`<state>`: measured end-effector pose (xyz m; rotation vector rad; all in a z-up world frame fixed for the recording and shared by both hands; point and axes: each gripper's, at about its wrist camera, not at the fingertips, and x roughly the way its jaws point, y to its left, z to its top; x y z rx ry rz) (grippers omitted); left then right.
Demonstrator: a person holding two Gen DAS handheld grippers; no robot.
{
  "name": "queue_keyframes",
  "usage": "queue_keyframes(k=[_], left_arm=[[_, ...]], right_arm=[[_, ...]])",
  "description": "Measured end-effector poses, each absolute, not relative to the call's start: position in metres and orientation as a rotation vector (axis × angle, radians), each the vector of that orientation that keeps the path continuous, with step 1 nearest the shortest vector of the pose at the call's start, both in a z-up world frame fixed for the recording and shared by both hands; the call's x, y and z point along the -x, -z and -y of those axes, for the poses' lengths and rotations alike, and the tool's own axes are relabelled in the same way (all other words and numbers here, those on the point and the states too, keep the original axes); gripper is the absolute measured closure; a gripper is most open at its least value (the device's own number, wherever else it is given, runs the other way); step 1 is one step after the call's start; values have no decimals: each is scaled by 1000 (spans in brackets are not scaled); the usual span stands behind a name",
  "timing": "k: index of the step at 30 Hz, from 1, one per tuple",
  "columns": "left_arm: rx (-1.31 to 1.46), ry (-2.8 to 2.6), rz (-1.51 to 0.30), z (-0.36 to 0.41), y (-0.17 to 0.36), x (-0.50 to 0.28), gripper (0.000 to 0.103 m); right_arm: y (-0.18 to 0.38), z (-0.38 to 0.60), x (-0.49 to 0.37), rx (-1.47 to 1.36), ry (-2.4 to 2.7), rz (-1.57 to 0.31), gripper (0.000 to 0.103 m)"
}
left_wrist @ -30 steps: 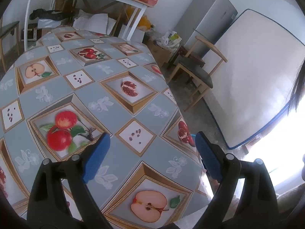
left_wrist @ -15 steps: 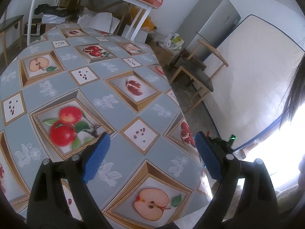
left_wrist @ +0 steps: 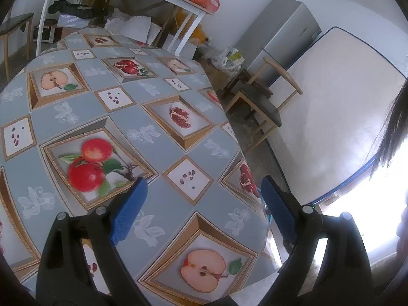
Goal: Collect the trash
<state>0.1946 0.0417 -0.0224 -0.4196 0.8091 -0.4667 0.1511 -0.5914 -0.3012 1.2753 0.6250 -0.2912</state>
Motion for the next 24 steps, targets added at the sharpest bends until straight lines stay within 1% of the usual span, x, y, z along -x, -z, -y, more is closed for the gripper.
queue_keyframes(k=[4, 6, 9, 12, 14, 16, 17, 18, 24], left_arm=[[423, 459, -804, -46, 20, -192, 16], [422, 457, -799, -46, 19, -191, 16], [427, 456, -792, -47, 18, -189, 16], [431, 452, -789, -48, 16, -188, 16], [434, 451, -783, -50, 15, -185, 16], [438, 452, -775, -52, 14, -183, 16], [440, 453, -772, -53, 14, -182, 16], [444, 456, -770, -54, 14, -181, 16], [461, 476, -756, -59, 11, -173, 16]], right_arm=[[319, 597, -173, -1246, 330, -671, 100], [326, 600, -195, -1177, 364, -733, 100], [347, 603, -226, -1158, 384, -874, 97], [356, 607, -240, -1168, 387, -945, 93], [352, 609, -240, -1182, 388, -932, 85], [341, 612, -232, -1184, 390, -887, 60], [335, 613, -228, -1176, 398, -873, 55], [329, 614, -224, -1168, 400, -855, 53], [290, 623, -188, -1144, 399, -774, 52]])
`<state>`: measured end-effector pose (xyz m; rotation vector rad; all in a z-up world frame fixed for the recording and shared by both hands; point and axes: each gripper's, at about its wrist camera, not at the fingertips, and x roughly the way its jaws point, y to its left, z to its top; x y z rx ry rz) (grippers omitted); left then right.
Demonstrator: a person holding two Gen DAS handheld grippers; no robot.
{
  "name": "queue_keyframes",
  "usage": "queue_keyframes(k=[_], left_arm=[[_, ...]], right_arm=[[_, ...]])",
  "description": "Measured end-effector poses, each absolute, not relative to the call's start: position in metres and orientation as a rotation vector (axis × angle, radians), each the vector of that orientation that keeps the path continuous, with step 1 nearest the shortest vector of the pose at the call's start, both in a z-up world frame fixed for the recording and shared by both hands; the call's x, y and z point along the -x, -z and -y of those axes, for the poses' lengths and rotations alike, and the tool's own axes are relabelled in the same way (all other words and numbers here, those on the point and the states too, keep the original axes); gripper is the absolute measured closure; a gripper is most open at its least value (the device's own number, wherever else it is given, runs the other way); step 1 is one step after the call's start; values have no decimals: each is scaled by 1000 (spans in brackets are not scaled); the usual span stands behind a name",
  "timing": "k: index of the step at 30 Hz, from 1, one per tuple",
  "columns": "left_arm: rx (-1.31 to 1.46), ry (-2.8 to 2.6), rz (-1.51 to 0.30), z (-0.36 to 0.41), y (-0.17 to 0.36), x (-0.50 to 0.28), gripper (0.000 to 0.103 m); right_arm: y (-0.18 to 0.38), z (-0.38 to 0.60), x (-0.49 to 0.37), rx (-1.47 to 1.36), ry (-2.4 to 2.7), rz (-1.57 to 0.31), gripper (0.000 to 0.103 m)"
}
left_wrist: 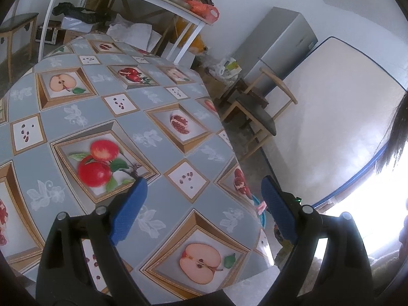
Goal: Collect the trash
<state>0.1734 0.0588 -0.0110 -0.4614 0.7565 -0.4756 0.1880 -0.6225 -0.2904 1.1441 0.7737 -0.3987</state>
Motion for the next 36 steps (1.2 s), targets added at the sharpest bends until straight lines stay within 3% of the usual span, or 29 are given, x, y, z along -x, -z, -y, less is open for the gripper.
queue_keyframes(k=[10, 23, 29, 36], left_arm=[[462, 495, -698, -68, -1, -146, 16], [457, 503, -643, -80, -10, -116, 16], [350, 464, -673, -59, -8, -109, 16], [267, 471, -655, -9, -15, -90, 8]], right_arm=[[242, 624, -145, -1101, 408, -689, 51], [230, 623, -76, -1113, 505, -650, 51], [166, 559, -43, -924, 433, -634, 51], [56, 418, -16, -488, 243, -605, 13]])
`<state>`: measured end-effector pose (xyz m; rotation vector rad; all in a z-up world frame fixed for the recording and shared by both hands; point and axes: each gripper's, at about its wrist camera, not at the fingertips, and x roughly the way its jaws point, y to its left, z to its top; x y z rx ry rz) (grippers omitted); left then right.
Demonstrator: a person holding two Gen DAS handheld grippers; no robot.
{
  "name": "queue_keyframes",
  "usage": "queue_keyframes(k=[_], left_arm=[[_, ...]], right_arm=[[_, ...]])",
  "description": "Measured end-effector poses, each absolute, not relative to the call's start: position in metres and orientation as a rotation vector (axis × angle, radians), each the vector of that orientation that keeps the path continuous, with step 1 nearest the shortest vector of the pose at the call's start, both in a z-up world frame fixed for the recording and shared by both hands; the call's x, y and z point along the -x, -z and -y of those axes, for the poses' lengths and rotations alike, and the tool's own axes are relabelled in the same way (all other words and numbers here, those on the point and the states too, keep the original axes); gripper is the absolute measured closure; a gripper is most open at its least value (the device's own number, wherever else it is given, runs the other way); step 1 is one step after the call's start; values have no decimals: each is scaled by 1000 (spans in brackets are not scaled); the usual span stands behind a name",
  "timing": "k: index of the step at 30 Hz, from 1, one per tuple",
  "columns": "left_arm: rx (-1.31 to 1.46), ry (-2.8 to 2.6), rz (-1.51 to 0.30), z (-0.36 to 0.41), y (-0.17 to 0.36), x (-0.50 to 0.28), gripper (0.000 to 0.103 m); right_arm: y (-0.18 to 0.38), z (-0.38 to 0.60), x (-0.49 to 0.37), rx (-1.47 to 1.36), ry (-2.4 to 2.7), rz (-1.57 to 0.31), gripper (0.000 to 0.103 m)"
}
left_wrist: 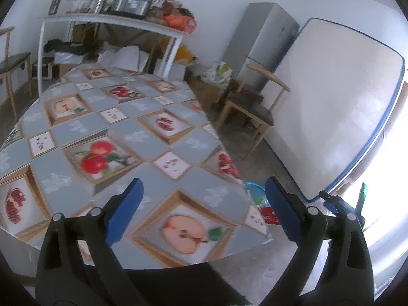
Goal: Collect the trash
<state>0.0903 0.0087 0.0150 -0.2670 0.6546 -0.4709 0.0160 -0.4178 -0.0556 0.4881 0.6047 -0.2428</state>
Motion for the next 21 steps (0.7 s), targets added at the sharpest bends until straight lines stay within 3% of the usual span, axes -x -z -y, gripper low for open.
queue_keyframes(k=[3, 10, 21], left_arm=[[234, 463, -649, 14, -17, -82, 9], [196, 400, -663, 43, -12, -60, 8], [118, 225, -731, 47, 5, -26, 9]], right_arm=[[33, 363, -6, -359, 185, -595, 7], [20, 270, 16, -170, 185, -590, 7], [12, 209, 31, 26, 234, -587, 6]])
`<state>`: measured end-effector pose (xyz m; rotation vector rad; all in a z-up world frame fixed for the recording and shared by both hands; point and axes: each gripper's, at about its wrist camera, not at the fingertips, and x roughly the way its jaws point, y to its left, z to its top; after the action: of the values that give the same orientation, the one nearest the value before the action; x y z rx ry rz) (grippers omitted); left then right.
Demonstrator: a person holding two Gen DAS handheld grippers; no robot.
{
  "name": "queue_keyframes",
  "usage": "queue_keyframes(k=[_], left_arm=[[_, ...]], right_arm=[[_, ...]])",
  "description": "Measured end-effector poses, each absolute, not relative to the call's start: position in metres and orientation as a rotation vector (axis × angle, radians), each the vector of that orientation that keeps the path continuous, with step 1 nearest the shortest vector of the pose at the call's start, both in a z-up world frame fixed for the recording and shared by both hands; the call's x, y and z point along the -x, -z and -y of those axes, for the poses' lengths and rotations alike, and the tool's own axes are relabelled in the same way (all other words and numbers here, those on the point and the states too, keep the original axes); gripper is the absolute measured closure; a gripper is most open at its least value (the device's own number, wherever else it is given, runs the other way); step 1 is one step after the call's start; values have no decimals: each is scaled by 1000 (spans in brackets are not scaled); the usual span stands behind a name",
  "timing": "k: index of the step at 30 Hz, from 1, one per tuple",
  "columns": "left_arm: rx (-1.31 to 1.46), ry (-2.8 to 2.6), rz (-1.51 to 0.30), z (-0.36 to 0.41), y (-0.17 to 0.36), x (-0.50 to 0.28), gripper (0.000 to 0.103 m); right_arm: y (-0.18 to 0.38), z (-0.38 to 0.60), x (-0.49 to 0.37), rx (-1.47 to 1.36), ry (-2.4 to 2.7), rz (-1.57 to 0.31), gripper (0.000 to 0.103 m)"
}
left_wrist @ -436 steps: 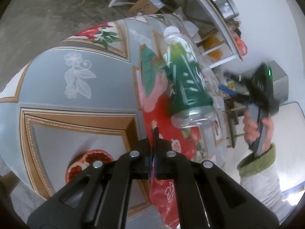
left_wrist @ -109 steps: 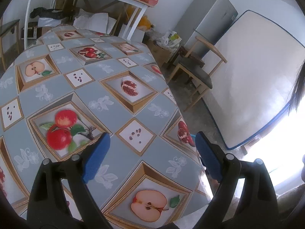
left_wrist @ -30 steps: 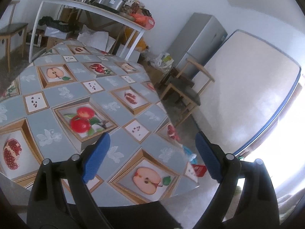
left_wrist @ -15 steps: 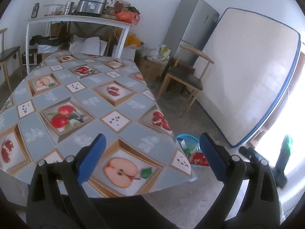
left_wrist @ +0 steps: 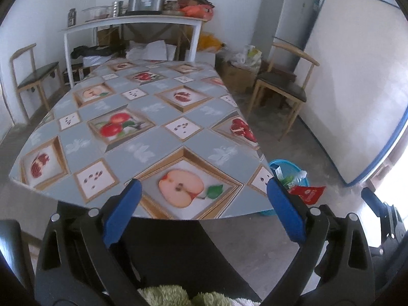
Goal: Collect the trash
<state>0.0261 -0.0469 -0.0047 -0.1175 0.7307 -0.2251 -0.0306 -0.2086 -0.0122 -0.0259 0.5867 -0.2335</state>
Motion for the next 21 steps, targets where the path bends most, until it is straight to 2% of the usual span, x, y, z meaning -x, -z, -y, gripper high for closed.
queue_keyframes(k=[7, 21], left_arm=[[180, 177, -707, 30, -4, -18, 9], [83, 132, -820, 48, 16, -24, 9]], right_arm=[[0, 211, 36, -24, 244, -556, 6], [21, 221, 25, -47, 276, -682, 6]])
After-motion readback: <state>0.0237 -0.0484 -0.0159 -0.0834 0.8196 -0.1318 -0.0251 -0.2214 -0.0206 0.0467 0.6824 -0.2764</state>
